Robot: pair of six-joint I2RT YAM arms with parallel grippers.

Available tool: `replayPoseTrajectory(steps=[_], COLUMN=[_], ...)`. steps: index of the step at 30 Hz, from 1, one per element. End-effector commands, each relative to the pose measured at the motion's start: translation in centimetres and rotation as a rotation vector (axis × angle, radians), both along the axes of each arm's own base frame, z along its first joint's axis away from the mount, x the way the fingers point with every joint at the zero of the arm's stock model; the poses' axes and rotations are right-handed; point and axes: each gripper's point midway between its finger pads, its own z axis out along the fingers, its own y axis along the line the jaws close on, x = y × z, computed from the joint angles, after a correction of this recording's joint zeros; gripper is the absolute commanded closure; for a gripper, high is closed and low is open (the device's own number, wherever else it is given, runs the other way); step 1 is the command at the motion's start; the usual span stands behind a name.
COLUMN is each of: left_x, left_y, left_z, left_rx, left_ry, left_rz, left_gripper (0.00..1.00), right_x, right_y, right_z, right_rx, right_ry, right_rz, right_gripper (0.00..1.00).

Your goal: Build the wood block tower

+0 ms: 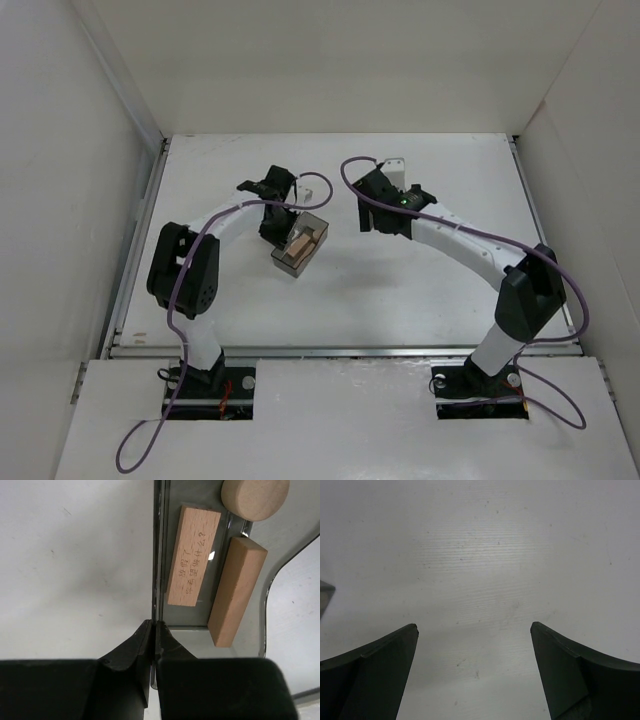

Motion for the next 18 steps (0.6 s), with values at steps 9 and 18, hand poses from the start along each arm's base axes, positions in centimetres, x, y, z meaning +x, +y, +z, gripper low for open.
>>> replayPoseTrajectory(steps=[9,18], left_x=[9.7,9.2], left_y=[4.4,1.4], left_z=[8.2,5.5], left_rx=[0.727,0.959], left_ry=[-0.633,-0.735], left_rz=[0.125,-0.020], left_gripper=[1.00,1.00], right_x=[-0.6,-1.6], right_y=[-2.5,-3.6], right_z=[3.7,2.6], right_rx=[0.005,-0.013], right_ry=[-0.128,-0.112], right_rz=[-0.119,-0.151], right_gripper=[0.00,0.00])
